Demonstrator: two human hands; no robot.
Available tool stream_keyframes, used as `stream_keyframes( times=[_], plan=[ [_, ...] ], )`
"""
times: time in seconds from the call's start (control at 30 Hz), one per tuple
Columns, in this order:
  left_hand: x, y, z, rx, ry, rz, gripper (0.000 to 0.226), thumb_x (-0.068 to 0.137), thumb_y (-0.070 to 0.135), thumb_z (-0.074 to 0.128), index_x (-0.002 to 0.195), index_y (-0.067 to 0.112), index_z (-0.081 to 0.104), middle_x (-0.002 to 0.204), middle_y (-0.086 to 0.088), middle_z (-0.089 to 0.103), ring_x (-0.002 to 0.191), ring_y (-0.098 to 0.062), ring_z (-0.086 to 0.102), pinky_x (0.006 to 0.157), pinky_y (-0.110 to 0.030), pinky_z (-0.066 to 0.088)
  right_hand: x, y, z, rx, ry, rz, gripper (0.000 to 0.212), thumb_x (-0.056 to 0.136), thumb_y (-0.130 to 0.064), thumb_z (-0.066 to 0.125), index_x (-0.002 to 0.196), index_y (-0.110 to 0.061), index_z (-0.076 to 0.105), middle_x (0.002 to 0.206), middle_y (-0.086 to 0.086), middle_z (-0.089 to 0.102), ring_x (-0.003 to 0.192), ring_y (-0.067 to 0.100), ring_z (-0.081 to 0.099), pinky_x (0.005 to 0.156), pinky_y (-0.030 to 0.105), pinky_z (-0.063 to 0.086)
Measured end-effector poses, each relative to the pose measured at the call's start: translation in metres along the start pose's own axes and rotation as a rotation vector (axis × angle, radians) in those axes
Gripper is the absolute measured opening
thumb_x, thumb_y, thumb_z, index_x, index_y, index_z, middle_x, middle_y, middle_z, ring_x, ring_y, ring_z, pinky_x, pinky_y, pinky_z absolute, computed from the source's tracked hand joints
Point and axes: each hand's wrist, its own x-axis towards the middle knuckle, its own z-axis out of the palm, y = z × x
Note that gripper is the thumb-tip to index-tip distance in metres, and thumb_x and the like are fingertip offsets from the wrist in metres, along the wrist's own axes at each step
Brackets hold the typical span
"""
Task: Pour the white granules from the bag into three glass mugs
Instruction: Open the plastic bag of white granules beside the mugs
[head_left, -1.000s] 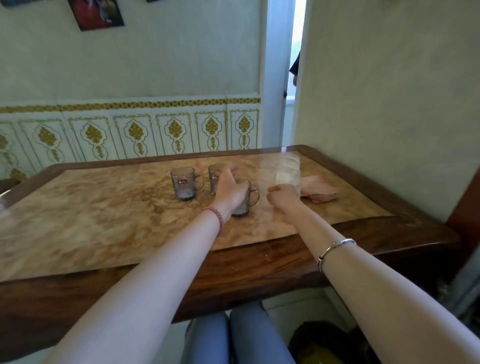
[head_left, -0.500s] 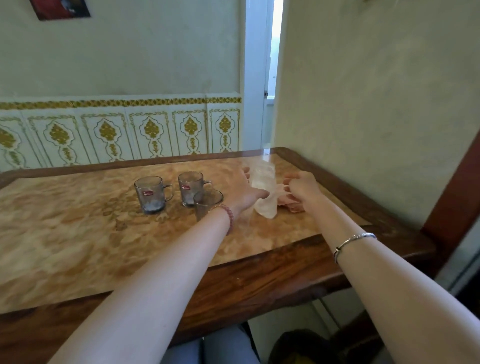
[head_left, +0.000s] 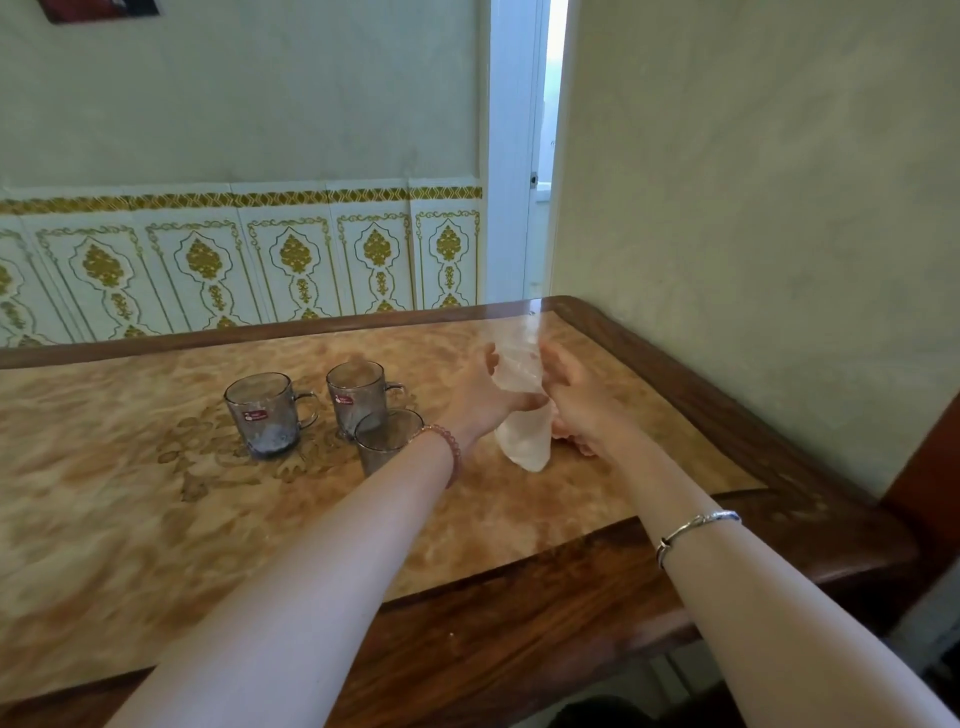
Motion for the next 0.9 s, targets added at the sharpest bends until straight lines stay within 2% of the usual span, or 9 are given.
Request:
stream_keyframes(
  times=[0.07,0.13,0.23,0.37,0.5,0.57,0.67,0.77,0.9],
  plan=[
    [0.004,-0.001,0.000,-0.019,0.005,0.015,0.095,0.067,0.019,0.085,0.145,0.012,0.031,0.137,-0.003,0.047,0.122,-0.016,0.046,0.094,-0.029,0.042,0.002,-0.002,0.000,0.012,0.039,-0.032,0.043,0.100,-0.011,0.049,0.142,-0.019,0.045,0.141,-0.005,0.052,0.125,0.011,0.049,0.095,0.021,0.046],
    [0.006,-0.002,-0.002,-0.027,0.025,0.022,0.090,0.070,0.017,0.084,0.143,0.012,0.033,0.131,-0.002,0.049,0.117,-0.015,0.047,0.090,-0.027,0.041,0.006,-0.005,0.000,0.015,0.107,-0.067,0.032,0.099,-0.014,0.054,0.131,-0.016,0.055,0.123,-0.008,0.060,0.115,0.007,0.053,0.080,0.011,0.043],
    [0.007,-0.001,-0.006,-0.038,0.051,0.027,0.081,0.074,0.016,0.081,0.141,0.009,0.036,0.125,-0.001,0.051,0.111,-0.011,0.046,0.089,-0.024,0.038,0.007,-0.005,0.000,0.053,0.197,-0.075,0.022,0.096,-0.012,0.059,0.117,-0.016,0.062,0.100,-0.019,0.058,0.094,-0.004,0.054,0.070,0.008,0.041],
    [0.003,-0.008,-0.010,-0.050,0.085,0.029,0.064,0.075,0.017,0.080,0.130,0.013,0.046,0.124,-0.001,0.053,0.108,-0.009,0.052,0.079,-0.019,0.041,0.006,0.003,0.006,0.140,0.324,-0.070,0.014,0.093,-0.010,0.062,0.103,-0.020,0.063,0.097,-0.011,0.064,0.089,0.001,0.059,0.070,0.010,0.045],
    [-0.001,-0.006,-0.016,0.061,0.072,0.110,0.074,0.066,0.034,0.085,0.128,0.016,0.048,0.122,0.004,0.052,0.108,-0.008,0.050,0.090,-0.023,0.040,0.004,-0.003,0.012,0.188,0.312,-0.088,0.019,0.090,-0.008,0.066,0.103,-0.021,0.059,0.097,-0.004,0.067,0.087,0.001,0.061,0.068,0.010,0.045],
    [-0.003,-0.003,-0.018,0.129,0.080,0.142,0.074,0.065,0.043,0.084,0.126,0.019,0.050,0.116,0.007,0.052,0.106,-0.008,0.051,0.088,-0.022,0.041,0.001,-0.005,0.014,0.188,0.305,-0.093,0.021,0.089,-0.009,0.067,0.106,-0.019,0.060,0.096,-0.003,0.067,0.084,-0.001,0.061,0.066,0.009,0.046],
    [-0.006,0.008,-0.021,0.267,0.062,0.153,0.050,0.071,0.041,0.080,0.112,0.021,0.058,0.103,0.009,0.057,0.095,-0.008,0.055,0.072,-0.015,0.040,-0.006,-0.009,0.014,0.190,0.299,-0.086,0.022,0.087,-0.009,0.070,0.107,-0.016,0.061,0.090,-0.003,0.066,0.078,-0.002,0.059,0.060,0.003,0.045],
    [-0.013,0.019,-0.024,0.438,0.040,0.156,0.020,0.078,0.033,0.075,0.088,0.021,0.062,0.085,0.009,0.061,0.084,-0.010,0.058,0.069,-0.019,0.041,-0.016,-0.013,0.011,0.197,0.283,-0.091,0.022,0.086,-0.007,0.071,0.104,-0.016,0.061,0.089,-0.001,0.066,0.080,0.006,0.061,0.059,0.004,0.045],
    [-0.025,0.031,-0.028,0.455,0.032,0.130,0.012,0.076,0.025,0.076,0.069,0.021,0.068,0.070,0.009,0.063,0.074,-0.010,0.059,0.068,-0.022,0.044,-0.031,-0.022,0.008,0.166,0.258,-0.119,0.022,0.084,-0.008,0.073,0.102,-0.017,0.063,0.079,-0.006,0.066,0.077,0.005,0.063,0.073,0.015,0.050]
  ],
)
